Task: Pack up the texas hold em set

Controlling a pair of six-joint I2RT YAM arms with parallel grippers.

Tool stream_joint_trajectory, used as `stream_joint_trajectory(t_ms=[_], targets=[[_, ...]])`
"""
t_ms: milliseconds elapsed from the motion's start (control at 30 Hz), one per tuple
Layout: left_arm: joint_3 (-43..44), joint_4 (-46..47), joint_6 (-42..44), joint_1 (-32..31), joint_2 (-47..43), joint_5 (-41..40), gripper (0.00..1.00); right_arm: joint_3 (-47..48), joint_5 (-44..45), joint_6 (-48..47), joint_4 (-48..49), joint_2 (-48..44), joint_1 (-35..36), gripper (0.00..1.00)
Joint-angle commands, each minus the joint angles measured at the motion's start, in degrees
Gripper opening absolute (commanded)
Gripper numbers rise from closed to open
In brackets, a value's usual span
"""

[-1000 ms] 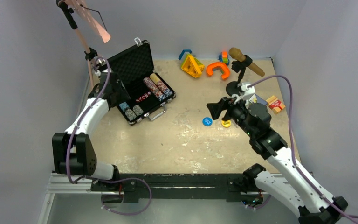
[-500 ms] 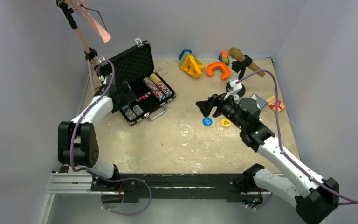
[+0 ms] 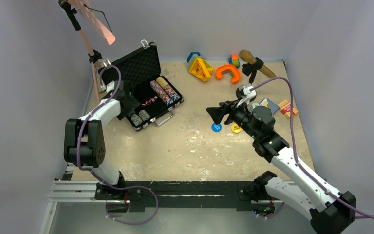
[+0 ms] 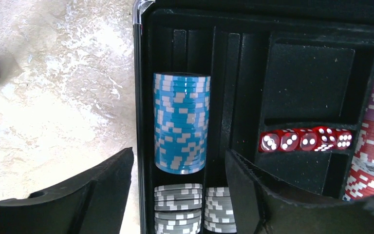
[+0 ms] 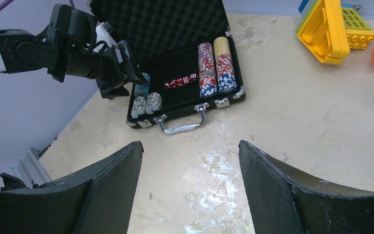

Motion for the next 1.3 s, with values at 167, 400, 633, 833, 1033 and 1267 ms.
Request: stream_joint_trajectory(t_ms=[167, 400, 633, 833, 1033, 1267], targets=[[7.6, -2.2, -4.1, 0.1, 4.4, -2.9, 0.65, -1.4, 1.2, -1.8, 0.8, -2.9, 0.2, 0.76], [7.7, -2.7, -4.8, 0.1, 6.0, -2.1, 0.58, -1.6, 2.3, -2.5, -0.4, -4.1, 0.2, 0.76], [7.2, -3.1, -5.2, 0.1, 6.8, -1.5, 0.47, -2.0, 3.4, -2.8, -1.5, -5.4, 0.2, 0.75], [5.9, -2.7, -6.4, 0.1, 6.8, -0.2, 0.35, -2.2, 4.4, -3.0, -2.3, -6.4, 0.2, 0.75], [3.7, -2.0, -7.4, 0.0, 5.3, 1.6, 0.18, -2.1, 5.2, -3.0, -3.1, -7.6, 0.2, 0.75], [-0.1, -1.4, -7.9, -0.7, 1.6, 2.6, 0.13, -2.3, 5.9, -2.7, -3.7, -8.6, 0.2, 0.75]])
